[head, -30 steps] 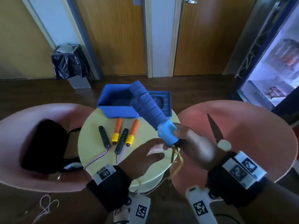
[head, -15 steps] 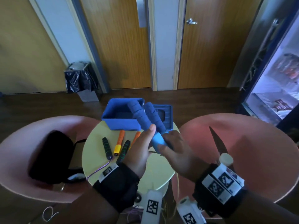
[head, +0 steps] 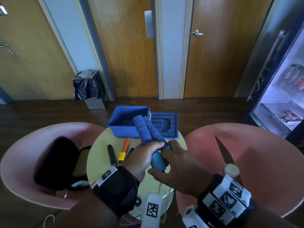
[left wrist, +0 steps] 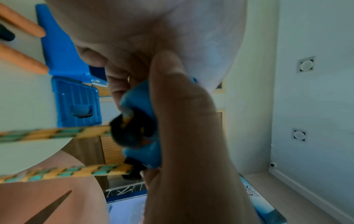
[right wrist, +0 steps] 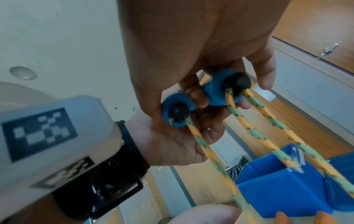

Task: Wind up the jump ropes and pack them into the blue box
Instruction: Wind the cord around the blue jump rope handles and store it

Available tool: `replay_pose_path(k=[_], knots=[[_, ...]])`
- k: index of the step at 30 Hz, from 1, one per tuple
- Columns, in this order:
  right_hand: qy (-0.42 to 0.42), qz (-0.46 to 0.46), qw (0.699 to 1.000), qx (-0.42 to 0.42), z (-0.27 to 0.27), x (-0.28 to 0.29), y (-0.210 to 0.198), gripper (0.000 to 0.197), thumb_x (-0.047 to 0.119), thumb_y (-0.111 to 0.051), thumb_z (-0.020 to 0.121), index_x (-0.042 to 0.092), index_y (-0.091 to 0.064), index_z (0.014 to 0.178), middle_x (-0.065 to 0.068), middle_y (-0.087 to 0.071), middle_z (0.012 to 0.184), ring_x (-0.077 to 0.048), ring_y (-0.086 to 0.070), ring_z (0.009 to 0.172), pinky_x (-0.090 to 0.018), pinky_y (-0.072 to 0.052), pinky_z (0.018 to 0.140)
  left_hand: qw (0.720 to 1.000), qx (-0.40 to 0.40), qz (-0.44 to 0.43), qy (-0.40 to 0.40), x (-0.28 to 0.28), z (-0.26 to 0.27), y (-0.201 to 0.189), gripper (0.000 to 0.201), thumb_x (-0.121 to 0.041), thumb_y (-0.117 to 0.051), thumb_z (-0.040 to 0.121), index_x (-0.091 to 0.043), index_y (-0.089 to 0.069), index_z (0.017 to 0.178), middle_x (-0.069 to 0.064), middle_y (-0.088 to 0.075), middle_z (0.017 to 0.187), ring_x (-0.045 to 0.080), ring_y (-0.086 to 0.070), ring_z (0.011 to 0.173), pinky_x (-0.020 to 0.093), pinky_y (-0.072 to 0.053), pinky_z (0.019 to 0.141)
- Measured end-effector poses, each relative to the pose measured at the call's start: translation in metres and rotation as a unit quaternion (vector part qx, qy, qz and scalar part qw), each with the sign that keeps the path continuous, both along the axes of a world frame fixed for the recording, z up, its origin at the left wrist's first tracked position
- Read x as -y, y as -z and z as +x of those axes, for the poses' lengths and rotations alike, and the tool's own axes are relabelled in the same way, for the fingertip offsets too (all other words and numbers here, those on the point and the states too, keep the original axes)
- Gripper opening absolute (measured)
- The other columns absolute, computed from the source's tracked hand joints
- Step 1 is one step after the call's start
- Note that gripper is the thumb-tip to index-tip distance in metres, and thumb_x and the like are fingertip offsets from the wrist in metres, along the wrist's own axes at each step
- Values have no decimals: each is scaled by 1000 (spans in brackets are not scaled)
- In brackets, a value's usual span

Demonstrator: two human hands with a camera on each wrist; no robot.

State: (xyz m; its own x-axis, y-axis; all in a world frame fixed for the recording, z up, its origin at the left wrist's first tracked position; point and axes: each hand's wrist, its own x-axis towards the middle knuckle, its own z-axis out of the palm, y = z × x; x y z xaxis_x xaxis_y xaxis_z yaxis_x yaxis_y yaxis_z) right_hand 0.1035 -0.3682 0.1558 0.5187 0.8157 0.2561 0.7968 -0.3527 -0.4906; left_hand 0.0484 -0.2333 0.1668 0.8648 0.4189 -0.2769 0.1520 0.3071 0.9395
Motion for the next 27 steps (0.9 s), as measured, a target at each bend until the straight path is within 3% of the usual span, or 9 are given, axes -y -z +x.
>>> replay_pose_path(k=[3, 8, 11, 14, 16, 20, 23, 25, 27], knots=[[-51, 17, 999, -2, -3, 1, -5, 41, 62, -52, 77, 29, -29, 68, 9, -37, 82, -9, -34, 61, -14, -23, 58, 1000, 8, 23, -4, -2, -4, 3, 12, -26, -73, 80, -18, -74, 88, 10, -71, 89, 27, -67, 89, 42, -50, 81], [65, 105, 981, -149, 6, 0, -12, 36, 50, -61, 79, 20, -40, 73, 2, -60, 89, -15, -59, 80, -34, -50, 66, 1000, 4, -6, 20, -11, -10, 0, 6, -6, -59, 92, -6, -63, 87, 10, -63, 75, 20, -60, 65, 31, -47, 58], [145, 146, 940, -273, 18, -2, -19, 29, 40, -74, 82, 25, -51, 90, 4, -62, 95, -10, -60, 75, -23, -48, 64, 995, -9, -23, 92, -18, -16, -5, 24, -10, -67, 81, 2, -61, 101, 24, -68, 90, 35, -66, 81, 47, -53, 78], [94, 174, 874, -444, 29, -6, -29, 43, 42, -78, 81, 22, -56, 113, -2, -61, 92, -14, -55, 65, -24, -40, 55, 970, -84, -5, 226, -20, -22, -8, 41, -18, -73, 69, 2, -60, 102, 33, -68, 94, 43, -65, 88, 64, -45, 94], [50, 164, 836, -522, 33, -7, -30, 53, 47, -75, 77, 14, -57, 114, -8, -55, 82, -16, -48, 53, -29, -30, 48, 950, -124, 0, 287, -21, -22, -4, 38, -20, -75, 67, -3, -61, 98, 31, -67, 94, 43, -63, 89, 64, -43, 95], [33, 163, 829, -533, 35, -8, -25, 40, 40, -74, 80, 10, -56, 99, -10, -45, 65, -17, -37, 44, -27, -23, 43, 933, -138, -18, 333, -27, -21, 2, 34, -15, -74, 73, -2, -64, 102, 25, -65, 97, 42, -59, 95, 59, -43, 97], [103, 223, 827, -506, 35, -7, -19, 35, 34, -69, 92, 4, -52, 98, -6, -42, 54, -17, -35, 40, -26, -23, 41, 958, -118, -2, 260, -34, -22, 10, 49, -23, -81, 72, -4, -64, 114, 21, -69, 101, 37, -65, 93, 58, -48, 93], [169, 265, 813, -491, 35, -5, -17, 37, 36, -62, 96, 0, -52, 101, -3, -45, 50, -16, -39, 38, -26, -27, 40, 984, -99, 45, 143, -38, -21, 19, 62, -37, -91, 61, -14, -67, 114, 20, -62, 125, 34, -68, 97, 56, -55, 86], [218, 295, 797, -480, 34, -3, -17, 38, 38, -58, 98, 1, -54, 106, -4, -51, 53, -15, -45, 39, -27, -34, 39, 996, -37, 70, 34, -36, -20, 25, 56, -40, -92, 61, -21, -69, 108, 18, -53, 134, 31, -69, 97, 42, -57, 70]])
